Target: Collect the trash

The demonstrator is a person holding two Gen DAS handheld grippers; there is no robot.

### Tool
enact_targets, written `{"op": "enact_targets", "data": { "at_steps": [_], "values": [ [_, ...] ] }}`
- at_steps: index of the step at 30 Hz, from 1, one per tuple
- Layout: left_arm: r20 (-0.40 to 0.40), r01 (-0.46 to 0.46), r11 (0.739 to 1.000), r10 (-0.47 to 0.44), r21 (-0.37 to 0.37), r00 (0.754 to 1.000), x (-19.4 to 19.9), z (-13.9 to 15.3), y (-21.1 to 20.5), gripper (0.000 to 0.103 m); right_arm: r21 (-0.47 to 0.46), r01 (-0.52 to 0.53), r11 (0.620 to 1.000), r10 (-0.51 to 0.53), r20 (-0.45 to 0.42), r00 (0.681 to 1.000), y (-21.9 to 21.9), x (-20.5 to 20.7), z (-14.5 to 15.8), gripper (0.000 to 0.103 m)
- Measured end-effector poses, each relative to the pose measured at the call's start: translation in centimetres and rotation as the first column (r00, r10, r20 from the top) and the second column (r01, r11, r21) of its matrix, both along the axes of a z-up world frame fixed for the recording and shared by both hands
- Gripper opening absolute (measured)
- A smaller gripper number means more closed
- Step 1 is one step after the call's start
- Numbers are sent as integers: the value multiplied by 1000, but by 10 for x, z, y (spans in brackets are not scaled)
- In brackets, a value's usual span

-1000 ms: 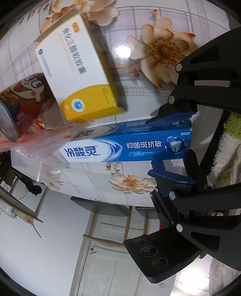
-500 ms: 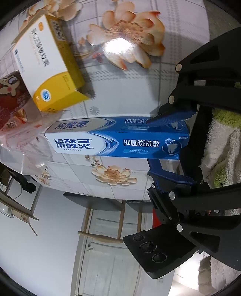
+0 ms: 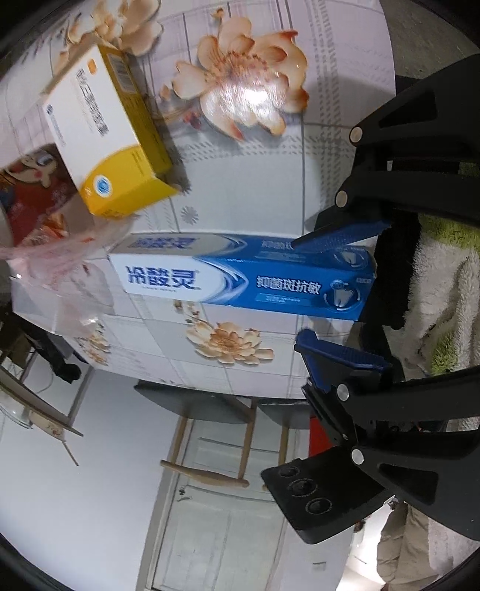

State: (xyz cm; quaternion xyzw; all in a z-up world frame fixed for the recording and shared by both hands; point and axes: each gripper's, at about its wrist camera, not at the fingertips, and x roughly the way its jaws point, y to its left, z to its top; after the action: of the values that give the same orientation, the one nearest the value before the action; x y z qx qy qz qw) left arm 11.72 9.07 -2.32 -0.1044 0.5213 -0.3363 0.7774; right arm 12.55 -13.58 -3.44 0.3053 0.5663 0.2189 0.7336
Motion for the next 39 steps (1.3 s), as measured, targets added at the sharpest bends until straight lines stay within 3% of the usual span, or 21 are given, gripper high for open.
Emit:
{"op": "enact_targets", "data": {
  "at_steps": [7,14,19,24,26,27,29,33,35,39],
  "values": [
    [37,-44,999,44,1,998,1,13,4,77,12,85,996,-85,70,994,-29,-10,20,56],
    [40,-67,997,68,-33,997,9,17,-7,78,-33,257,966,-253,83,964,-77,-19,29,61],
    [21,-76,997,76,-17,997,22,13,-23,78,-54,381,923,-379,57,924,-108,-1,23,65],
    [59,-83,995,80,54,995,31,9,-44,78,-95,516,851,-518,3,855,-132,28,8,65],
    [72,-81,994,76,77,994,33,8,-48,78,-129,534,835,-535,35,844,-135,34,13,65],
    [77,-83,993,76,88,994,34,7,-49,78,-177,539,823,-530,99,842,-132,35,23,65],
    [89,-91,990,81,111,993,35,4,-51,78,-256,520,815,-483,195,854,-123,39,37,65],
    [105,-100,982,84,162,991,40,-3,-52,78,-381,480,790,-386,299,873,-117,56,45,65],
    [111,-102,979,83,178,990,41,-4,-53,78,-439,458,773,-360,291,886,-122,72,37,65],
    [102,-106,979,89,174,991,42,-5,-51,77,-432,390,814,-328,213,920,-136,93,16,55]
  ]
}}
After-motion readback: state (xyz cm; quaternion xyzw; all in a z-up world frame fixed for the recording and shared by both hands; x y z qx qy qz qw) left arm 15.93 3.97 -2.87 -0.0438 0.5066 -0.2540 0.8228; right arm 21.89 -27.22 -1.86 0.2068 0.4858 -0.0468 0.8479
